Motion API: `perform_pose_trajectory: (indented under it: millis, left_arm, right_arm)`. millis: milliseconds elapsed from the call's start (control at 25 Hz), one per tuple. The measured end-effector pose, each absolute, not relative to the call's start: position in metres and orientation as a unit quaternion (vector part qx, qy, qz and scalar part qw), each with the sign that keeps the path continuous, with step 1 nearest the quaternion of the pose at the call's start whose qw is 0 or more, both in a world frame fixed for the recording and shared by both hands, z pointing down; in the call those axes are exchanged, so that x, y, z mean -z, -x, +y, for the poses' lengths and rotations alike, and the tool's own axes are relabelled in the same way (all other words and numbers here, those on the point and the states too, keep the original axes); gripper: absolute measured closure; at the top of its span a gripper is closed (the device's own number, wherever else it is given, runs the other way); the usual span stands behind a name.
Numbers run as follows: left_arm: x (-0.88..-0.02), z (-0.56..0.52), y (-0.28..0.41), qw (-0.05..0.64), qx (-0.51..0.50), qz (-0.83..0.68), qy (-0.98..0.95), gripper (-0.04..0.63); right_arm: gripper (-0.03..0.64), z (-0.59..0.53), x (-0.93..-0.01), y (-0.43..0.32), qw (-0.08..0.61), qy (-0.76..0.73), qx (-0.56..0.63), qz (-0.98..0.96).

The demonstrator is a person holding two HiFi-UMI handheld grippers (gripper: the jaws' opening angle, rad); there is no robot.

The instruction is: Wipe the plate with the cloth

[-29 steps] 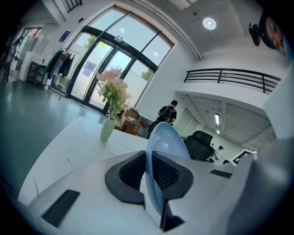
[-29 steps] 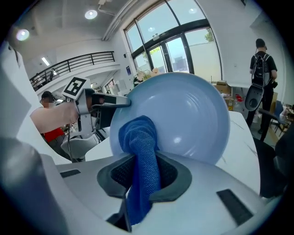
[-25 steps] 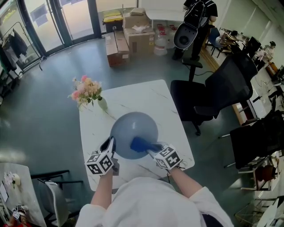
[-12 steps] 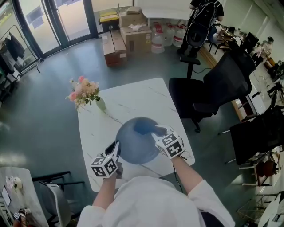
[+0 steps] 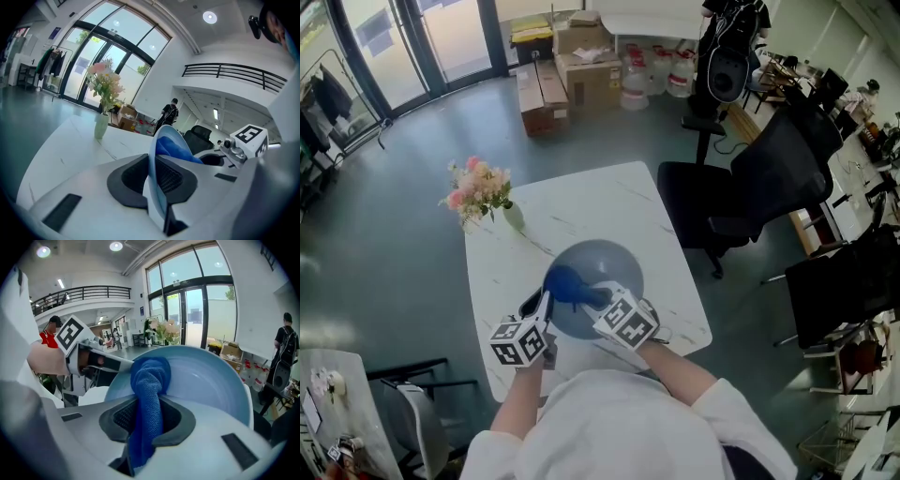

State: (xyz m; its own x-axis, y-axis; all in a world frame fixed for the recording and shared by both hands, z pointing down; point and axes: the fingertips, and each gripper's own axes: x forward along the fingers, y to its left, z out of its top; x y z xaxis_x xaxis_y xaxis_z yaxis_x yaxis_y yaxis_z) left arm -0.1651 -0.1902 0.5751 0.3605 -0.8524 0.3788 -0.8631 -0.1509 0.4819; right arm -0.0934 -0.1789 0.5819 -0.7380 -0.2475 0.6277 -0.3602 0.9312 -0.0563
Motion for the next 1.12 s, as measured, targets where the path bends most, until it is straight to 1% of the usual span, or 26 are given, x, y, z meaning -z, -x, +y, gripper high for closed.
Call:
perform_pose_trajectory:
  millis: [240, 440, 560, 720, 920, 1120]
  left_arm:
    - [-0.571, -0.202, 0.179, 0.318, 0.002, -0.578, -0.752, 0.552]
    - [-0.569, -0.208, 0.194, 0.312, 0.007, -0.591, -0.744, 0.552]
    - [-0.573, -0.208, 0.198, 0.309, -0.004, -0.592, -0.744, 0.552]
    - [-0.58, -0.202, 0.192, 0.308, -0.026, -0.585, -0.75, 0.552]
    - [-0.592, -0.193, 0.181, 0.321, -0.039, -0.572, -0.754, 0.552]
    - [-0.605, -0.185, 0.16, 0.339, -0.054, -0.55, -0.761, 0.552]
  right_arm:
    - [0.525, -0.154, -0.601, 0.094, 0.35, -0.127, -0.102, -0.923]
    - [0.525, -0.142, -0.635, 0.07, 0.417, -0.101, -0.111, -0.896]
    - [0.526, -0.152, -0.649, 0.046, 0.455, -0.117, -0.113, -0.876]
    - [0.526, -0.188, -0.651, 0.004, 0.492, -0.186, -0.086, -0.846]
    - [0.525, -0.236, -0.637, -0.027, 0.484, -0.268, -0.061, -0.83]
    - [0.525, -0.263, -0.615, -0.025, 0.455, -0.308, -0.024, -0.835]
